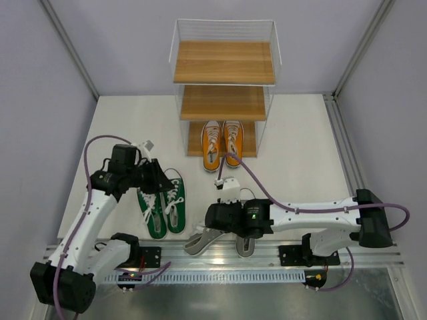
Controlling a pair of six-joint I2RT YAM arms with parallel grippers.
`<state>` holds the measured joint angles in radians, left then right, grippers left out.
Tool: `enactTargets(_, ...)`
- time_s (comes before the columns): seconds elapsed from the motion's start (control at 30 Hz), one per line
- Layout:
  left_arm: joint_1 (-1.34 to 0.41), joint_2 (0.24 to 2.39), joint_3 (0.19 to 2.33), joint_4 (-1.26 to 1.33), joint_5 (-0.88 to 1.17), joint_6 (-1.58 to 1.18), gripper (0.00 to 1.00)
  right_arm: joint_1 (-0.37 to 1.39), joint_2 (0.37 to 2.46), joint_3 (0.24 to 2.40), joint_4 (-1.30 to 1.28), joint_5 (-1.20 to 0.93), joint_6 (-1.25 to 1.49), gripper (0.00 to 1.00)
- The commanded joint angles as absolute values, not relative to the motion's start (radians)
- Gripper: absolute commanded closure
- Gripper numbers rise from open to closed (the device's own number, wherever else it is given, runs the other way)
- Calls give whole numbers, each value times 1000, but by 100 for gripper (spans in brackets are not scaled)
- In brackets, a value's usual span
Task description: Place and organize the shoes onto the shoe shelf
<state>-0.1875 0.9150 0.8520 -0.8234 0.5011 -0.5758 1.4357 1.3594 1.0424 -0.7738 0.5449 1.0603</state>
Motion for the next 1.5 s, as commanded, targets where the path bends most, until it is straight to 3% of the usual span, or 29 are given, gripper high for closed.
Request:
enactTargets(0.0, -309, 978, 922, -747, 507, -586, 81, 1460, 1394, 1150, -982, 476, 1198, 96)
enactTargets(0.03, -346, 995, 930, -727, 483, -612, 90, 1460, 1402, 1149, -991, 463, 1200, 96)
enactTargets(0.13, -469, 1064, 940, -645, 443, -661, 100, 1456, 1422, 1111, -989, 411, 1219, 96)
enactTargets(0.57, -673, 1382, 847, -514, 287, -683, 100, 1419, 1425, 945, -887, 290, 1223, 96)
enactTargets(0.87, -748, 1555, 756, -327, 282, -741, 100, 1332, 1477, 885, -692, 321, 1146, 96)
enactTargets(1.17, -851, 1476, 707, -258, 281, -856, 100, 1187, 1621, 1061, -627, 431, 985, 96)
enactTargets(1.47, -851, 1384, 706, -318, 236, -874, 100, 1092, 1591, 1111, -617, 517, 902, 96)
